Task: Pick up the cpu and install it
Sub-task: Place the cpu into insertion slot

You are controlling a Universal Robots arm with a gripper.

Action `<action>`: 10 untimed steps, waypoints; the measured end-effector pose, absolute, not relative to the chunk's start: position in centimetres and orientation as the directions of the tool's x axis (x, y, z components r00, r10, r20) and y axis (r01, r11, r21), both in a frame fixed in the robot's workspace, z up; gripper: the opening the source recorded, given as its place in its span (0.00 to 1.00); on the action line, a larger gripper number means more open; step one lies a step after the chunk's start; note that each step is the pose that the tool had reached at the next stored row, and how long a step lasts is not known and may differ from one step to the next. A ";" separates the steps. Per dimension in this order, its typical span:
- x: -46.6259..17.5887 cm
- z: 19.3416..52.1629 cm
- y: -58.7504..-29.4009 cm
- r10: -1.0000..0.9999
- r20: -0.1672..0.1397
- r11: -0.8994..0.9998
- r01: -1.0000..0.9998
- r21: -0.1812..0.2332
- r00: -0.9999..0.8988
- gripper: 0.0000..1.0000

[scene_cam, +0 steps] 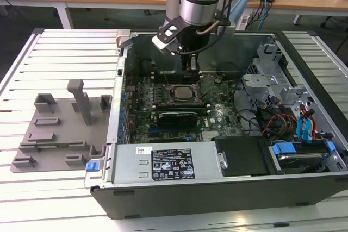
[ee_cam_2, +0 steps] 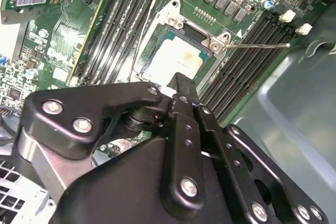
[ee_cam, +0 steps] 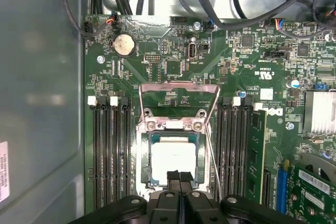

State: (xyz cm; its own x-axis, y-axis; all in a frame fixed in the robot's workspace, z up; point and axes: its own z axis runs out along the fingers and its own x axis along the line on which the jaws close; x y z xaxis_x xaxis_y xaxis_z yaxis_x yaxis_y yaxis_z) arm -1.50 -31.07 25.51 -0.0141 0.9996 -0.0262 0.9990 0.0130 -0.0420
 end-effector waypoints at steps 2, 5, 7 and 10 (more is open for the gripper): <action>-1.5 26.0 -31.1 1.000 -0.026 0.013 0.999 -0.042 -0.014 0.11; -1.5 26.9 -31.1 1.000 -0.026 0.013 0.999 -0.042 -0.014 0.11; -1.5 27.1 -31.1 1.000 -0.026 0.013 0.999 -0.042 -0.014 0.11; -1.5 27.7 -31.1 1.000 -0.026 0.013 0.999 -0.042 -0.014 0.11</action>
State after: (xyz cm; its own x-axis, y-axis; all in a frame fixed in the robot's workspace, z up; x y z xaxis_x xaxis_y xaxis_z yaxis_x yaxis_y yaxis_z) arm -1.49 -31.07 27.70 -0.0141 0.9996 -0.0263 0.9990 0.0130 -0.0420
